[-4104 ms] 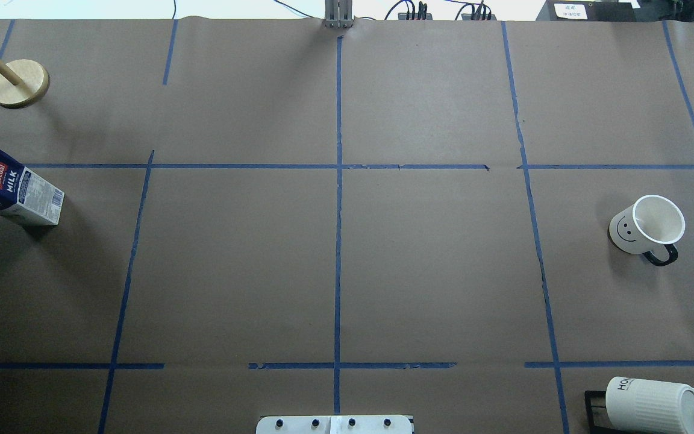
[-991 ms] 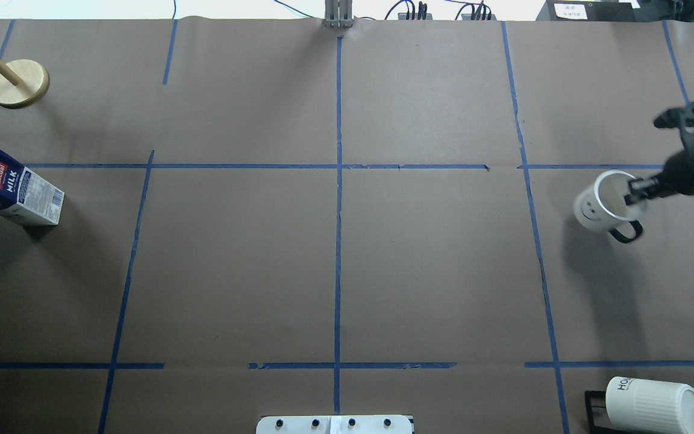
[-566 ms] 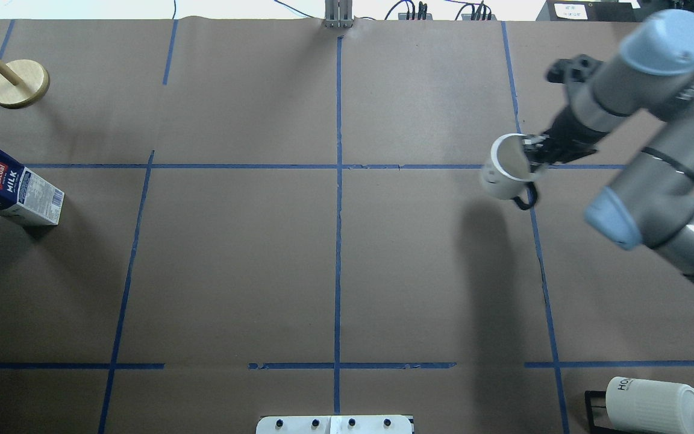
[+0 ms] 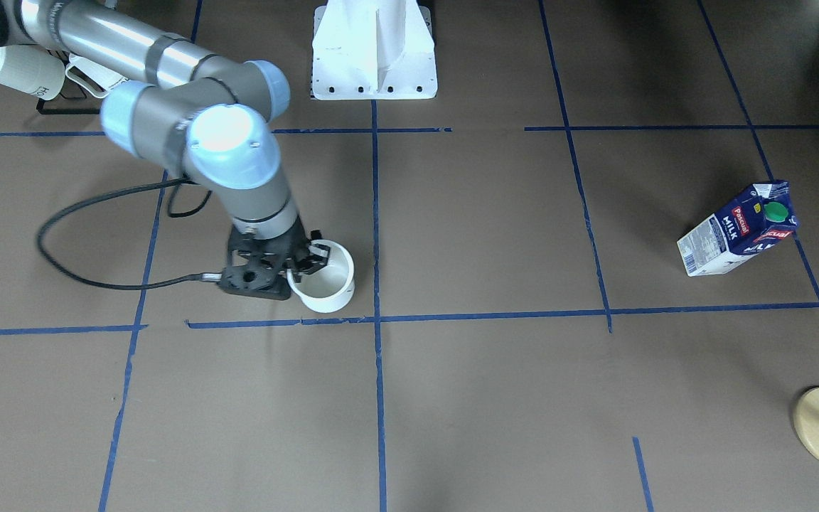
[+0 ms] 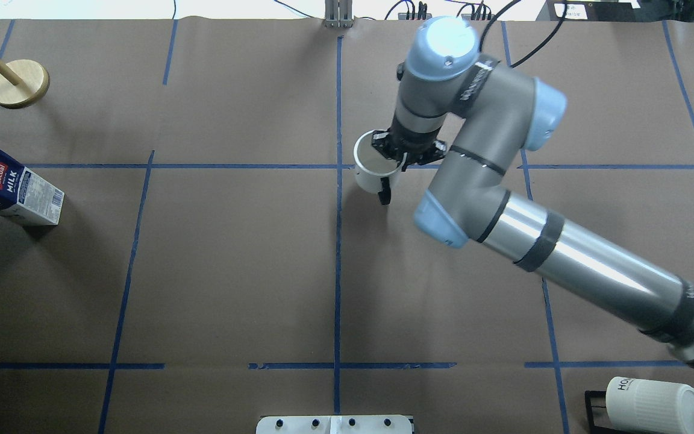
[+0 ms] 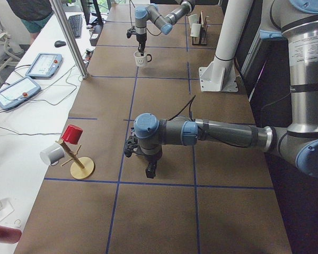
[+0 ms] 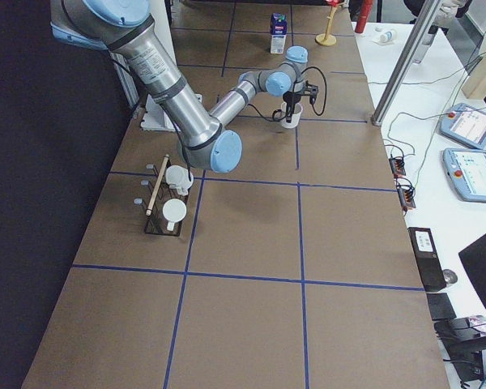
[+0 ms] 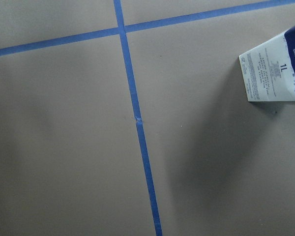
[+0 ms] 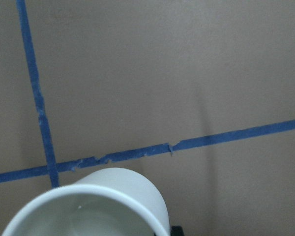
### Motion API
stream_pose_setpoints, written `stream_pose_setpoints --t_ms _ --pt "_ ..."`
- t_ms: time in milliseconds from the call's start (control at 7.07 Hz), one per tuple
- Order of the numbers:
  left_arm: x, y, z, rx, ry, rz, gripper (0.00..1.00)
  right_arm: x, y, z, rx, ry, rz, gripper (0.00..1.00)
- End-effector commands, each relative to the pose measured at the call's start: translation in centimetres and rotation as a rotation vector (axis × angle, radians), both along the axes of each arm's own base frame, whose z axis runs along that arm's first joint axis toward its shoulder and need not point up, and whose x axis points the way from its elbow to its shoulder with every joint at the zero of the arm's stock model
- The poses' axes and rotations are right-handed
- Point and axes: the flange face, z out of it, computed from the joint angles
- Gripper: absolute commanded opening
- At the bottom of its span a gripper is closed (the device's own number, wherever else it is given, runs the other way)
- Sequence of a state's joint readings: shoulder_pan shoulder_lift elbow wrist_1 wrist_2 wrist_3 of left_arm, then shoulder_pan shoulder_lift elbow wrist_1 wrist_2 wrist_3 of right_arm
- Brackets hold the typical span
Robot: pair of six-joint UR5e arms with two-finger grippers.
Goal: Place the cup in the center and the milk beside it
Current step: 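Carry the white mug with the right gripper to the table center, then open the right gripper and withdraw it away from the mug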
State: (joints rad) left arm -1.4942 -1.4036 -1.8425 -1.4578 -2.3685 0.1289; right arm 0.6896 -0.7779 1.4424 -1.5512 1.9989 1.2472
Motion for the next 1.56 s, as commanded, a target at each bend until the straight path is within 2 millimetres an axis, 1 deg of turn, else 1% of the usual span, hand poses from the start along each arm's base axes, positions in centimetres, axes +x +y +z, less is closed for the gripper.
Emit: stream_pose_setpoints --t_ms 0,142,283,425,566,708,849,991,1132,1274,1415 --pt "0.0 0.0 0.0 -0.001 0.0 0.0 1.0 -3.3 1.9 -1.0 -0.018 0.015 0.03 0.0" --pt "0.0 0.0 0.0 -0.001 0.0 0.0 1.0 -4.0 1.9 -1.1 -0.028 0.021 0.035 0.0" --pt "0.0 0.0 0.0 -0.001 0.0 0.0 1.0 -4.3 2.1 -0.6 -0.033 0.027 0.032 0.05" --pt "0.0 0.0 0.0 -0.002 0.0 0.0 1.0 -4.7 2.1 -0.6 -0.026 0.018 0.031 0.24" --pt "0.0 0.0 0.0 -0.001 0.0 0.0 1.0 -4.6 2.2 -0.5 -0.028 0.013 0.033 0.99" --pt "0.0 0.0 0.0 -0.001 0.0 0.0 1.0 -4.5 2.0 -0.4 -0.024 0.014 0.03 1.0" --pt "0.0 0.0 0.0 -0.001 0.0 0.0 1.0 -2.9 1.1 -1.3 -0.019 -0.002 0.042 1.0" --pt "0.0 0.0 -0.1 0.002 0.0 0.0 1.0 0.9 -0.4 -2.9 -0.03 -0.016 0.061 1.0" --pt "-0.1 0.1 -0.3 0.005 -0.001 0.0 1.0 6.3 -1.5 -4.8 -0.017 -0.02 0.023 1.0" --pt "-0.1 0.0 -0.2 0.007 -0.01 0.001 1.0 12.7 -1.8 -4.7 0.007 -0.002 -0.013 1.0" --pt "0.0 -0.7 -0.9 0.021 -0.008 -0.004 1.0 19.8 -1.8 -1.5 0.064 0.019 -0.07 1.0"
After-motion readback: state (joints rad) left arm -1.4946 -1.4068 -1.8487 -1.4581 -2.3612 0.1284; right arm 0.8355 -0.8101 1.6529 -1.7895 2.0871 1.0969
